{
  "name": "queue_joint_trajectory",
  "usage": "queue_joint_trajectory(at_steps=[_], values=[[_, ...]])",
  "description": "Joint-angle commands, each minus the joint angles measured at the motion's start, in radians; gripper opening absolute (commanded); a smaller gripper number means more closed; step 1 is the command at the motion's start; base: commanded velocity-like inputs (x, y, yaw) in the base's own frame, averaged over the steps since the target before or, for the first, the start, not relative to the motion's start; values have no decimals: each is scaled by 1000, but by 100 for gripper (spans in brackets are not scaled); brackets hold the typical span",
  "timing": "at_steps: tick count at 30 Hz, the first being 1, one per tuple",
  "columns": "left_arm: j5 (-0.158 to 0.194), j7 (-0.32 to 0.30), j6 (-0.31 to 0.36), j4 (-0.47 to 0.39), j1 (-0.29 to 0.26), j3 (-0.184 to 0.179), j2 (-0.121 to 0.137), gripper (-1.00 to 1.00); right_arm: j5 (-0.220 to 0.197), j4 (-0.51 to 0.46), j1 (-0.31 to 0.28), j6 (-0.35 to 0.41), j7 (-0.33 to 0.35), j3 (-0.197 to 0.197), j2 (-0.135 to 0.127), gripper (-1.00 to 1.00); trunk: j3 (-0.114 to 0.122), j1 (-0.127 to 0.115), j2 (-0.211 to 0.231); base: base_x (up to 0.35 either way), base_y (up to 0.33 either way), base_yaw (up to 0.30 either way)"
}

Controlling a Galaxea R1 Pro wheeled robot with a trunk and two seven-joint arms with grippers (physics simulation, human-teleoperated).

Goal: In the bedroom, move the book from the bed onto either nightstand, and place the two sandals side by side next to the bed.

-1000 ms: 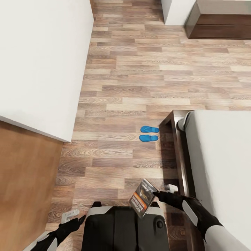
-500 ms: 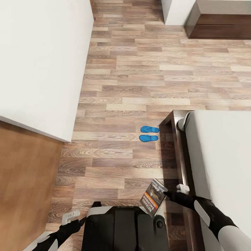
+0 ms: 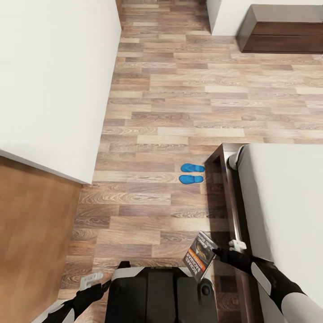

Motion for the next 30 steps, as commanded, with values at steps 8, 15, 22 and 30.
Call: queue_joint_trajectory(at_steps=[8, 15, 22, 30], values=[[-9, -4, -5, 1, -1, 8, 0, 100, -9, 7, 0, -15, 5, 5, -1, -100, 12, 1, -1, 0, 0, 0], [-9, -3, -5, 1, -1, 9, 0, 100, -8, 7, 0, -15, 5, 5, -1, -100, 23, 1, -1, 0, 0, 0], [-9, -3, -5, 2, 0, 8, 0, 100, -8, 7, 0, -15, 5, 5, -1, -100, 35, 1, -1, 0, 0, 0], [-10, -3, -5, 2, 0, 8, 0, 100, -8, 9, 0, -15, 6, 5, -1, -100, 47, 1, -1, 0, 0, 0]])
